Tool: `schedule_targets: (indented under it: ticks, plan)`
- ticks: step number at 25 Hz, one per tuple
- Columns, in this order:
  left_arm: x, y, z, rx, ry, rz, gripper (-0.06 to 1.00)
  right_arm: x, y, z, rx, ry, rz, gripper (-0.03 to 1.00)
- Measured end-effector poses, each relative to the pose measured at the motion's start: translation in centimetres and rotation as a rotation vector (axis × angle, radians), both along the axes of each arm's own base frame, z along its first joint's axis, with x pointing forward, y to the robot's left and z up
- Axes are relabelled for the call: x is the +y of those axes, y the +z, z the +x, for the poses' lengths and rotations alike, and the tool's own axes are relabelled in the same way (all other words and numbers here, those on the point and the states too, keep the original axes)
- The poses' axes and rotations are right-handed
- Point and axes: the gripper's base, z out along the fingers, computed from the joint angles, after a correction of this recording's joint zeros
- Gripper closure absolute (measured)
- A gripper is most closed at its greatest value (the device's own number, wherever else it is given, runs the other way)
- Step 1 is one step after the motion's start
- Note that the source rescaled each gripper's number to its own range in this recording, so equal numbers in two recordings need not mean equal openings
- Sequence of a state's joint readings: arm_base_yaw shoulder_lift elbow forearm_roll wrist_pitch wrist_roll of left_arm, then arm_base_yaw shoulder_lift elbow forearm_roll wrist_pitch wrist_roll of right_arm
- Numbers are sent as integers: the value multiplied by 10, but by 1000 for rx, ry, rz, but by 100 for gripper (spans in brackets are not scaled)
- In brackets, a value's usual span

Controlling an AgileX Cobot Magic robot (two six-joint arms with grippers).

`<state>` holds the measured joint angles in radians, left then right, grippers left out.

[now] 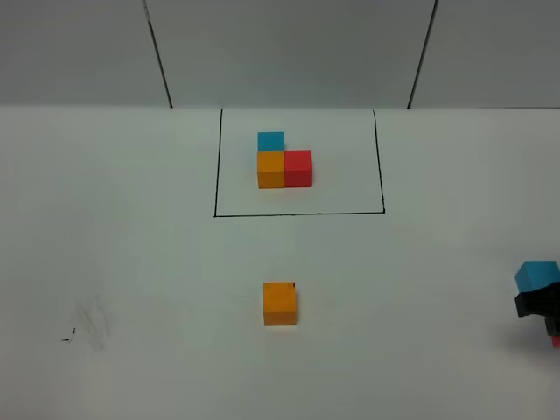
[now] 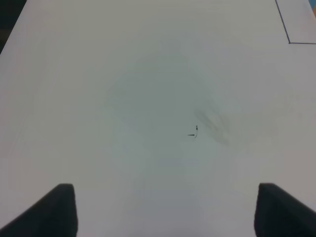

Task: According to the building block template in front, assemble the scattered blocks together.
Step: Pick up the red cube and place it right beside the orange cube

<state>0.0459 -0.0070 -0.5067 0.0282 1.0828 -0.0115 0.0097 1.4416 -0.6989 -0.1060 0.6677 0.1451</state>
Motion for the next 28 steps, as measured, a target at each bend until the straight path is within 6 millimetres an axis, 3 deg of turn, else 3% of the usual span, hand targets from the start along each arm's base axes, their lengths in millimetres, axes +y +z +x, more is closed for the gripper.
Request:
schedule_targets:
  ticks: [4, 11, 17, 28]
  plan:
    - [0, 0, 0, 0, 0, 0, 30, 20, 24, -9, -94, 213, 3, 71]
    - [0, 0, 0, 0, 0, 0, 30, 55, 21, -9, -40, 642, 23, 71]
    - [0, 0, 0, 0, 0, 0, 30, 89, 18, 19, 97, 864, -24, 71]
    - [0, 0, 0, 0, 0, 0, 30, 157, 7, 75, 157, 1302, -155, 71]
